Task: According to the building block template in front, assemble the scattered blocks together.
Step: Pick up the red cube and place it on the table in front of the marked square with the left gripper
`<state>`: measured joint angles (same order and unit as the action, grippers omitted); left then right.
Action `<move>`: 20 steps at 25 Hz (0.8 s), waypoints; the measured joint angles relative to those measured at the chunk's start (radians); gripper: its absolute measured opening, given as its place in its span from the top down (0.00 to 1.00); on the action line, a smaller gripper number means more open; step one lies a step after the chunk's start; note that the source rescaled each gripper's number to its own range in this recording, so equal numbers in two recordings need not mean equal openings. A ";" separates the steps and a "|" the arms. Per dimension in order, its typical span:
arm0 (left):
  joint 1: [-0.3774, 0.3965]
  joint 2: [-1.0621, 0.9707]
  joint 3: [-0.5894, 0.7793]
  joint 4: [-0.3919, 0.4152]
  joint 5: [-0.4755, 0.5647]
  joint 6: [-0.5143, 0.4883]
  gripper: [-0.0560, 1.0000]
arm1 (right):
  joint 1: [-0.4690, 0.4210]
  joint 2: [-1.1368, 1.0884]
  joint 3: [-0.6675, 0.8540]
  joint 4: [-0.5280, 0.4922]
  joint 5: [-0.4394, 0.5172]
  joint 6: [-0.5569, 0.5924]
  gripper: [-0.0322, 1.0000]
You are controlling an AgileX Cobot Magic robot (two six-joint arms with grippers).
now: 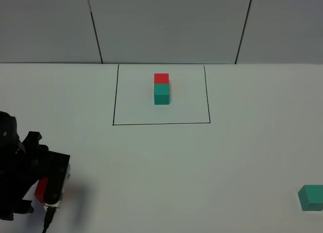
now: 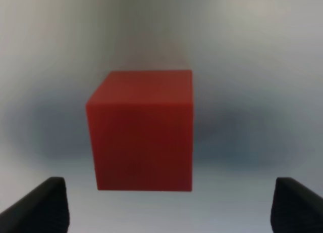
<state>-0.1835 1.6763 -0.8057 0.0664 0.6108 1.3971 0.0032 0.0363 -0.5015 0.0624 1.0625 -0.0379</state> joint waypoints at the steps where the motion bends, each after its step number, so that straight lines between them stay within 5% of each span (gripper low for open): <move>1: 0.000 0.010 0.000 0.000 -0.001 0.000 0.06 | 0.000 0.000 0.000 0.000 0.001 0.000 0.42; 20: 0.000 0.159 -0.072 -0.018 -0.078 0.049 0.07 | 0.000 0.000 0.000 0.000 0.001 0.000 0.42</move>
<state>-0.1835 1.8358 -0.8782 0.0480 0.5330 1.4461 0.0032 0.0363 -0.5015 0.0624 1.0636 -0.0379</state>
